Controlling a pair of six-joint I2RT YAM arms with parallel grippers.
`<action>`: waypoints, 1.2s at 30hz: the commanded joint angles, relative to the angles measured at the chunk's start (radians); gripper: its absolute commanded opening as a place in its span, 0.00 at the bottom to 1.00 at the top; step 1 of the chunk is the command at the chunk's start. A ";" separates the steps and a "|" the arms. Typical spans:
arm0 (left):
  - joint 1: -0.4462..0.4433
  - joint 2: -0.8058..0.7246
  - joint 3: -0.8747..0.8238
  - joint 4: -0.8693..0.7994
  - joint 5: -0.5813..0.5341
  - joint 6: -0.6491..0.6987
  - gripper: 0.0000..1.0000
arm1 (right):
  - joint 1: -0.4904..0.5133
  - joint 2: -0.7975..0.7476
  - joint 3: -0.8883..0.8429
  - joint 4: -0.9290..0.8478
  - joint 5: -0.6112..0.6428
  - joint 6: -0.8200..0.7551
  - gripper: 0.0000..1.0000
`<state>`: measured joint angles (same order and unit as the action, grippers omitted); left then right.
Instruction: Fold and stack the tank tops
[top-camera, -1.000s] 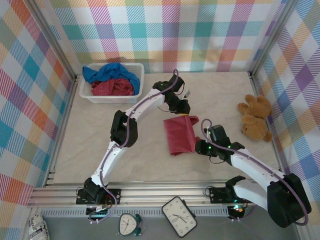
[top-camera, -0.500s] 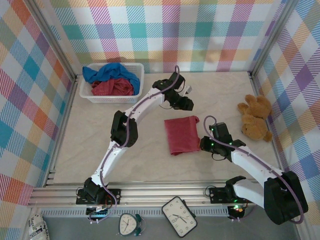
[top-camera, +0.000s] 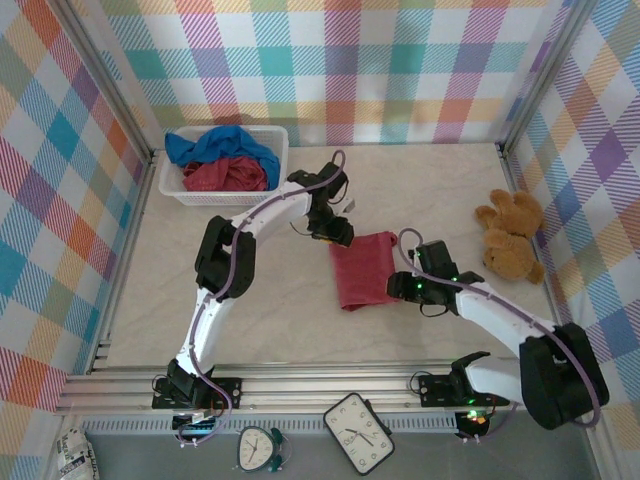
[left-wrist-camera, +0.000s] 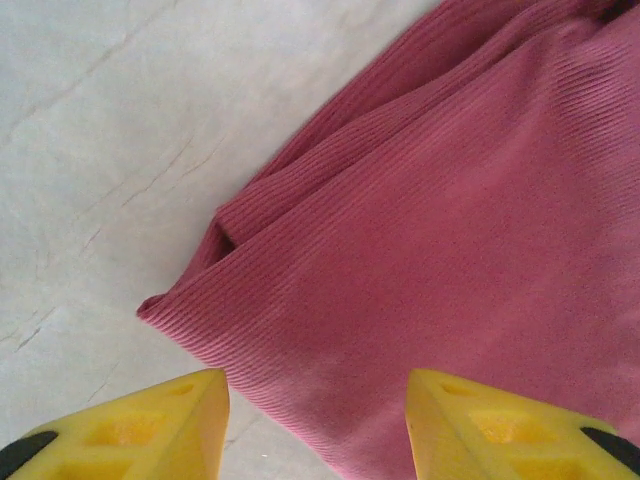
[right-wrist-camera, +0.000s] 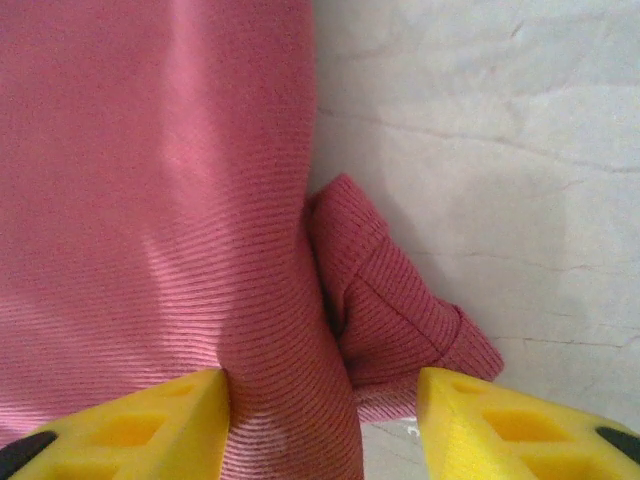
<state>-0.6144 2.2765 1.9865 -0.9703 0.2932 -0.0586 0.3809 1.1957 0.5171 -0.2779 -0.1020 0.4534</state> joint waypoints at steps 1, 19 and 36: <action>0.016 0.006 -0.044 0.018 -0.006 0.019 0.50 | 0.006 0.067 0.047 0.012 0.015 -0.038 0.49; 0.035 -0.098 -0.311 0.097 0.043 -0.055 0.46 | -0.036 0.448 0.384 -0.031 0.025 -0.194 0.33; 0.029 -0.293 -0.417 0.134 -0.080 -0.234 0.51 | -0.098 0.592 0.667 -0.117 -0.049 -0.348 0.47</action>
<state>-0.5808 2.0281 1.5181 -0.7952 0.2771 -0.2764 0.2928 1.8637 1.1862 -0.3462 -0.1448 0.1532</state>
